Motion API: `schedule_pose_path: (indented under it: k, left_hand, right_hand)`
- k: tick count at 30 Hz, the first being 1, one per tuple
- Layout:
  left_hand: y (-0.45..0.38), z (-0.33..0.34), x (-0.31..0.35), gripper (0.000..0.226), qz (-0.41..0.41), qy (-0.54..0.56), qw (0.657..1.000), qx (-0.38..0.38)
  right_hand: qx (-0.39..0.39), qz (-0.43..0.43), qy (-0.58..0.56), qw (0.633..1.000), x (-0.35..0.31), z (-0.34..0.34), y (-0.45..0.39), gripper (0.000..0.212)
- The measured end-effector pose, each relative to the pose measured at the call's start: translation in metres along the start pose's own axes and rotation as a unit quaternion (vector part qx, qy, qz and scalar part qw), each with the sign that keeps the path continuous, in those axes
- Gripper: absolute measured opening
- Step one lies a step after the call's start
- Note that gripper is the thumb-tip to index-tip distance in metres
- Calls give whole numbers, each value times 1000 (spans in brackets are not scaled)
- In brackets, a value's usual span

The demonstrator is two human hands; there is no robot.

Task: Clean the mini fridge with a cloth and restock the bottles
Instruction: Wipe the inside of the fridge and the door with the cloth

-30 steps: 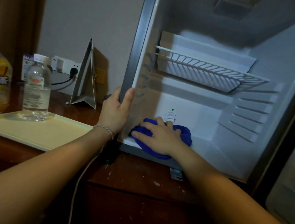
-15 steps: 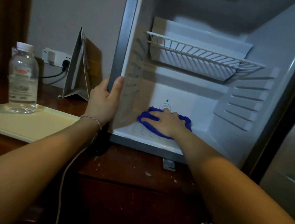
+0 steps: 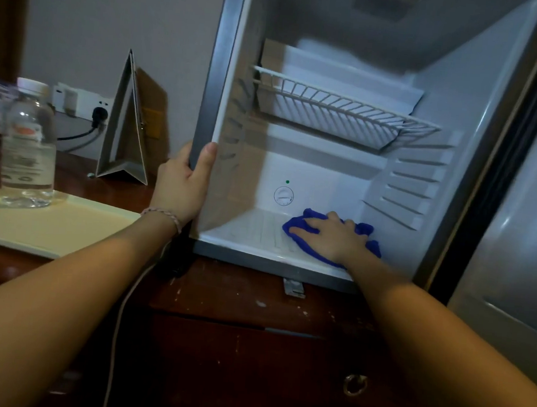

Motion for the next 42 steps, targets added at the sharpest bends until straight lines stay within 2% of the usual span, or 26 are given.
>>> schedule_pose_path:
  k: [10,17,30,42]
  left_hand:
    - [0,2,-1,26,9,16,1000,3]
    - [0,1,-3,29,12,10,1000,20]
    - [4,-2,4,33,14,-11,1000,25]
    - [3,-1,-2,32,-2,9,1000,26]
  right_hand:
    - [21,-52,-1,998,-7,-3,47,59]
    - [14,-52,-24,998,-25,-2,27,67]
    - [4,-32,-32,999,-11,1,-10,74]
    - [5,-128,-64,990,-12,-9,61,50]
Point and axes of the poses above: each hand's wrist, its own y-axis away from the middle knuckle, its own z-axis out of the palm, x = y × z, the point moved 9 cm from there along -y, towards the middle knuckle, and after that the axes turned 9 degrees about -y, right-handed, at the moved point
